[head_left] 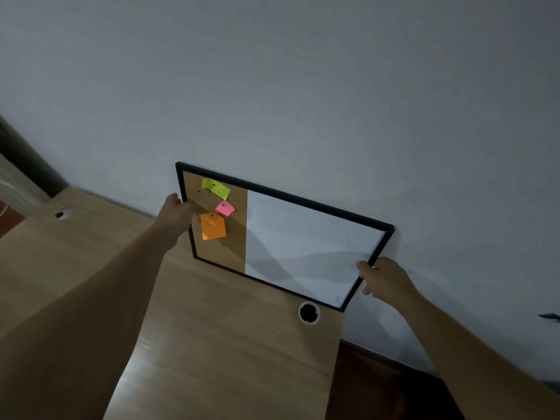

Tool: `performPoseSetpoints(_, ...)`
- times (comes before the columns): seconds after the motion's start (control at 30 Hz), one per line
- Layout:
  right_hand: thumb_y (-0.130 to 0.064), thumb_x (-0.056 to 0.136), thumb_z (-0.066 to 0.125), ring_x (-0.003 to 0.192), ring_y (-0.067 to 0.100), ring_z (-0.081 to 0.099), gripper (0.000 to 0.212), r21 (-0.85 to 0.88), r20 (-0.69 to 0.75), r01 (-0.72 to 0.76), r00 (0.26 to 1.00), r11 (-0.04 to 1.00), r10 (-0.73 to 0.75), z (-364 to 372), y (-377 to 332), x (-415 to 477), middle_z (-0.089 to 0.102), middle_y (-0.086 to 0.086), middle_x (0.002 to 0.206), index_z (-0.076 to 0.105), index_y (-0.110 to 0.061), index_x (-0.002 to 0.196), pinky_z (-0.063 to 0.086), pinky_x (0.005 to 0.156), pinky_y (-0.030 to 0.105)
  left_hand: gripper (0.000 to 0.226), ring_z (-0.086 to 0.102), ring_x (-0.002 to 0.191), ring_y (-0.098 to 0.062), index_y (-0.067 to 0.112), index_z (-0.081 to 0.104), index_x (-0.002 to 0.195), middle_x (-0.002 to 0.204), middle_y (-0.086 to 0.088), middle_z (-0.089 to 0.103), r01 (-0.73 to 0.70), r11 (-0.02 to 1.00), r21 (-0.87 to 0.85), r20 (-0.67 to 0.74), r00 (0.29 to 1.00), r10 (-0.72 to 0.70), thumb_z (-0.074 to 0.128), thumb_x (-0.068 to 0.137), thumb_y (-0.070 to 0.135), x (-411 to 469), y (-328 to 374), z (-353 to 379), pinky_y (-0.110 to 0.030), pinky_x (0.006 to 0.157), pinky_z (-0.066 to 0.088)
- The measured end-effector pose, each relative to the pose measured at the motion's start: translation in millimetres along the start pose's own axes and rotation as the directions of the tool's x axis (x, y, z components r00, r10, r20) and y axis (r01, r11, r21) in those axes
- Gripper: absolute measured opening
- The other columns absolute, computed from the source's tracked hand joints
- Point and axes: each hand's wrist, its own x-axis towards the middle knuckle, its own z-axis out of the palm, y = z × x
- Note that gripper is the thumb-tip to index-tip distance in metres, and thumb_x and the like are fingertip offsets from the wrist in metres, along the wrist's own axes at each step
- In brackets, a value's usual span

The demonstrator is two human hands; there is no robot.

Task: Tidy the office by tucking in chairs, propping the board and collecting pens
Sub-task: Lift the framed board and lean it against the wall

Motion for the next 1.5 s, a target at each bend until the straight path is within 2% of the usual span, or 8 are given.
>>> performPoseSetpoints(0.23,-0.052,0.104,0.056,0.072,0.017,0.078,0.037,0.027,-0.003,0.077,0.997,0.997,-0.077,-4.2,8.3,14.6,0.079,-0.002,0.094,0.064,-0.015,0.105,0.063,0.085,0.046,0.039,0.057,0.097,-0.008,0.032,0.047,0.140,0.125,0.005,0.060,-0.027,0.999,0.019,0.091,0.995,0.026,0.058,0.105,0.018,16.6,2.8,2.6,-0.043,0.098,0.041)
performPoseSetpoints(0.47,-0.024,0.108,0.053,0.086,0.025,0.077,0.018,0.022,-0.069,0.073,0.995,0.997,-0.071,-5.8,32.6,-8.7,0.078,0.009,0.104,0.065,-0.014,0.117,0.059,0.073,0.034,0.055,0.049,0.144,-0.038,0.039,0.064,0.133,0.131,0.002,0.065,-0.145,0.986,0.079,0.146,0.980,0.133,0.047,0.098,-0.001,-4.8,-22.4,-16.1,-0.055,0.122,0.035)
performPoseSetpoints(0.63,0.010,0.105,0.046,0.067,0.020,0.059,0.019,0.214,-0.166,0.049,0.986,0.975,-0.014,-22.1,61.7,-62.7,0.067,0.016,0.104,0.060,0.005,0.115,0.046,0.056,0.024,0.080,0.055,0.112,-0.016,0.069,0.072,0.090,0.117,0.016,0.067,-0.187,0.982,0.036,0.229,0.958,0.174,0.041,0.098,-0.005,-51.4,-40.3,-21.8,-0.040,0.098,0.035)
performPoseSetpoints(0.9,-0.024,0.107,0.053,0.092,0.025,0.075,0.019,0.108,-0.415,0.067,0.910,0.992,-0.017,-78.9,109.3,-196.4,0.076,0.005,0.100,0.063,-0.014,0.120,0.059,0.080,0.036,0.041,0.061,0.136,-0.022,0.061,0.068,0.127,0.131,0.012,0.071,-0.336,0.941,-0.032,0.282,0.900,0.331,0.057,0.104,0.029,-135.4,-46.5,-21.9,-0.047,0.118,0.042)
performPoseSetpoints(1.0,-0.013,0.106,0.053,0.087,0.024,0.075,0.012,0.196,-0.487,0.080,0.873,0.977,0.026,-99.1,138.9,-238.8,0.074,0.004,0.098,0.063,-0.009,0.113,0.063,0.089,0.047,0.039,0.061,0.105,-0.016,0.066,0.071,0.111,0.110,0.009,0.070,-0.405,0.912,-0.059,0.308,0.862,0.403,0.059,0.102,0.030,-164.8,-39.9,-11.2,-0.040,0.092,0.046)
performPoseSetpoints(1.13,-0.016,0.106,0.053,0.084,0.019,0.072,0.007,0.244,-0.573,0.083,0.816,0.966,0.074,-128.4,170.7,-294.3,0.073,0.005,0.106,0.059,-0.016,0.111,0.061,0.079,0.033,0.043,0.073,0.098,-0.001,0.062,0.072,0.112,0.092,0.023,0.072,-0.487,0.872,-0.060,0.309,0.821,0.480,0.059,0.103,0.022,-207.0,-30.4,12.5,-0.033,0.090,0.049)
performPoseSetpoints(1.33,-0.003,0.103,0.050,0.071,0.015,0.066,0.011,0.271,-0.644,0.116,0.760,0.956,0.091,-192.8,213.0,-353.5,0.069,0.000,0.104,0.057,-0.010,0.108,0.054,0.053,0.014,0.031,0.079,0.110,-0.024,0.053,0.075,0.121,0.112,0.008,0.081,-0.526,0.845,-0.100,0.331,0.783,0.527,0.068,0.094,0.040,-231.6,-26.3,63.5,-0.040,0.094,0.054)
performPoseSetpoints(1.5,-0.006,0.101,0.052,0.074,0.022,0.064,0.006,0.372,-0.682,0.193,0.720,0.908,0.126,-261.8,262.1,-376.1,0.071,0.007,0.105,0.053,-0.012,0.102,0.054,0.064,0.028,0.022,0.079,0.103,-0.030,0.041,0.076,0.118,0.116,-0.005,0.079,-0.556,0.826,-0.094,0.349,0.758,0.551,0.071,0.099,0.031,-320.4,0.2,128.0,-0.045,0.097,0.057)
